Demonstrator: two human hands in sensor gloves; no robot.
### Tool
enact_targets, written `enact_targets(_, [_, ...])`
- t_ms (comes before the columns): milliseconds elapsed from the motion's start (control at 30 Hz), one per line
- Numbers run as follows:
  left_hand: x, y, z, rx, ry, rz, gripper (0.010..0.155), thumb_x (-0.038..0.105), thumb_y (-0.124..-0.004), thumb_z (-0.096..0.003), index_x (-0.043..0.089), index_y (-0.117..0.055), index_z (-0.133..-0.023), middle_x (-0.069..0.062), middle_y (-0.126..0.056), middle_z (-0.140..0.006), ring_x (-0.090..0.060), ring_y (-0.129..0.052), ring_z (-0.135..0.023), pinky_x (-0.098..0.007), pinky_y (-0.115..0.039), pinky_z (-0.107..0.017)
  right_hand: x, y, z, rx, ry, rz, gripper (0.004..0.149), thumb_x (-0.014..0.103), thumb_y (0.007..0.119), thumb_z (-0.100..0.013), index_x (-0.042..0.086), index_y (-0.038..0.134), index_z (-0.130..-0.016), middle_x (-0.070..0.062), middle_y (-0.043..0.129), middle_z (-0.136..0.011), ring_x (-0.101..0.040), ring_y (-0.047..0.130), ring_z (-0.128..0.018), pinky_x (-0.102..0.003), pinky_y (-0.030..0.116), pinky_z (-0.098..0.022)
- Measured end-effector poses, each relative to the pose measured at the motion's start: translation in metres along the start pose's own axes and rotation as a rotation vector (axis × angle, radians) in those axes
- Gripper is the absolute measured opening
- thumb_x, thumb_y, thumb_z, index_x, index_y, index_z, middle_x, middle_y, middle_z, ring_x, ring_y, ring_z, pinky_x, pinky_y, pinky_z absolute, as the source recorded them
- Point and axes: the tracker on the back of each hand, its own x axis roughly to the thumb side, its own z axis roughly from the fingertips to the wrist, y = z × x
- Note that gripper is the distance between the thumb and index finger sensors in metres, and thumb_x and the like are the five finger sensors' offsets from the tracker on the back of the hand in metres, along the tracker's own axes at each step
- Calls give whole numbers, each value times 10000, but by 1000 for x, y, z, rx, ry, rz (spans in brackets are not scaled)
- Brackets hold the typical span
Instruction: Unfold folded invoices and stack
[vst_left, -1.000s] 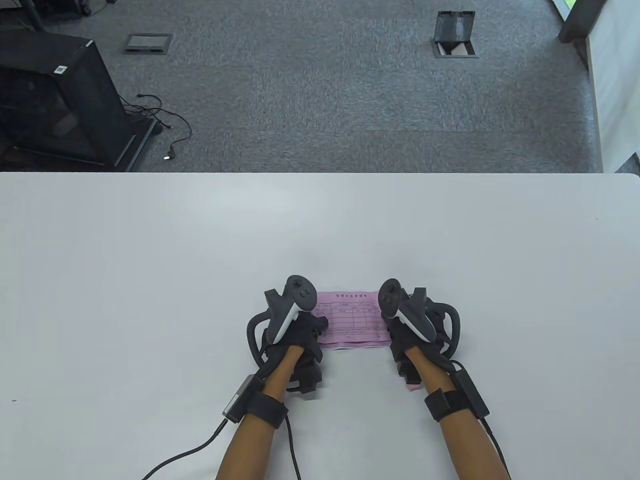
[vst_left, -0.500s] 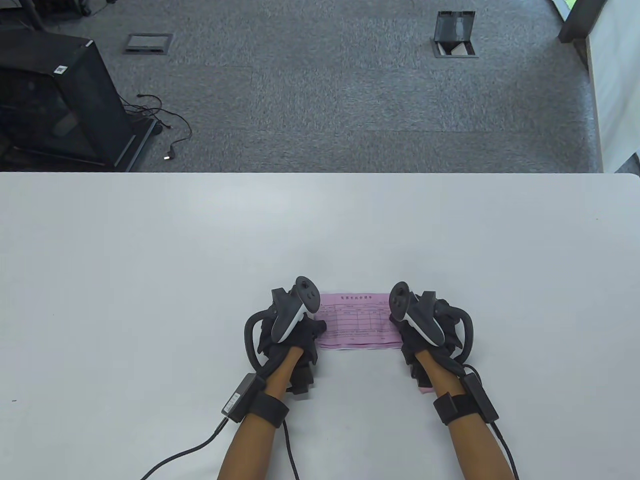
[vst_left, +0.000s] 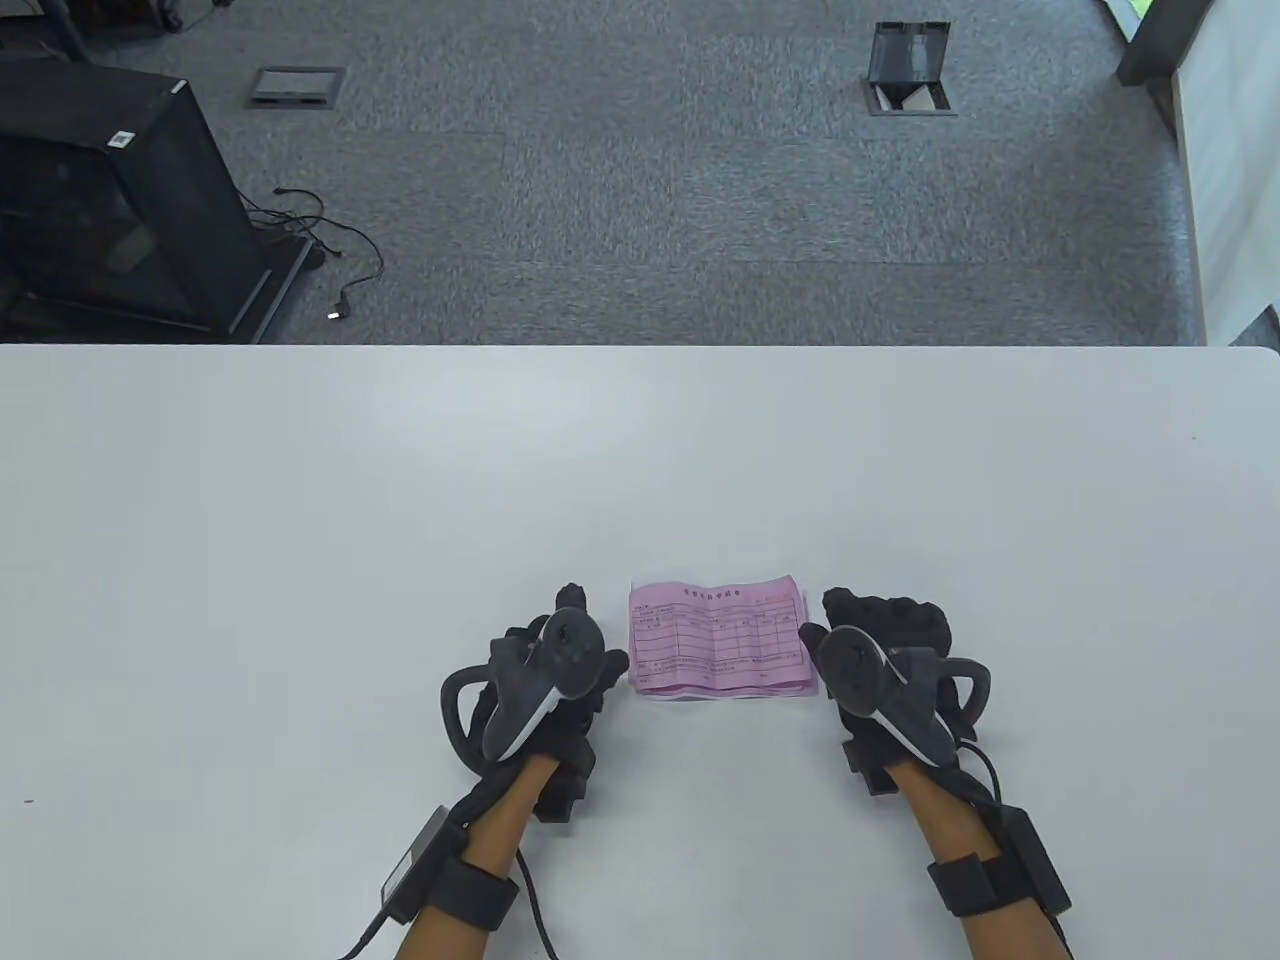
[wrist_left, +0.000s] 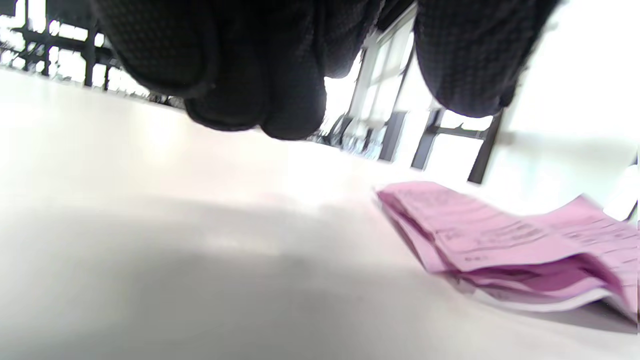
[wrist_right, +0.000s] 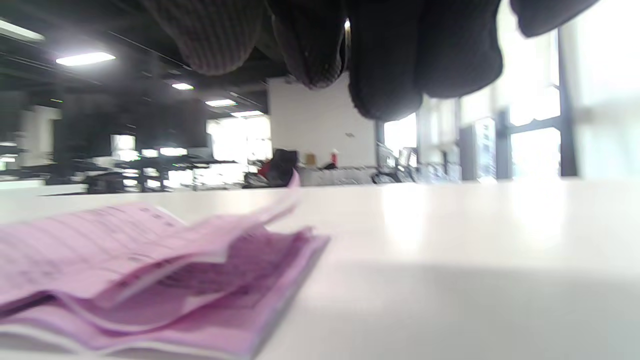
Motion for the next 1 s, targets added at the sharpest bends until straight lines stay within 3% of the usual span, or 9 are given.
enact_targets(167, [-20, 6, 37, 158, -43, -44, 802, 587, -797, -433, 223, -554, -1105, -159, -725, -1098, -483, -661, -979, -612, -635, -680, -2, -11, 29, -81, -133, 34, 617, 562, 604, -469, 309, 535, -1027, -132, 642, -1056, -457, 562, -992, -714, 449, -680])
enact_targets(300, [-29, 3, 41, 122, -33, -74, 784, 618, -747, -442, 269, -545, -1114, -164, -578, -1192, -524, -494, -1059, -716, -496, -715, -7, -2, 34, -16, -96, 23, 664, 578, 583, -461, 318, 471, -1062, -150, 558, -1110, -499, 475, -1026, -739, 416, -677])
enact_targets(533, [-38, -5, 38, 37, 11, -96, 778, 634, -723, -443, 307, -530, -1123, -159, -490, -1233, -534, -414, -1087, -753, -421, -726, -11, 1, 34, 53, -70, 0, 695, 581, 585, -459, 296, 449, -1078, -170, 535, -1121, -511, 448, -1038, -758, 391, -669])
enact_targets(1000, [-39, -2, 45, 51, -1, -52, 752, 624, -723, -451, 307, -556, -1112, -178, -532, -1211, -539, -463, -1068, -747, -447, -717, -1, -2, 42, 75, -99, -6, 691, 578, 588, -456, 291, 462, -1071, -168, 555, -1110, -501, 474, -1032, -759, 393, -667])
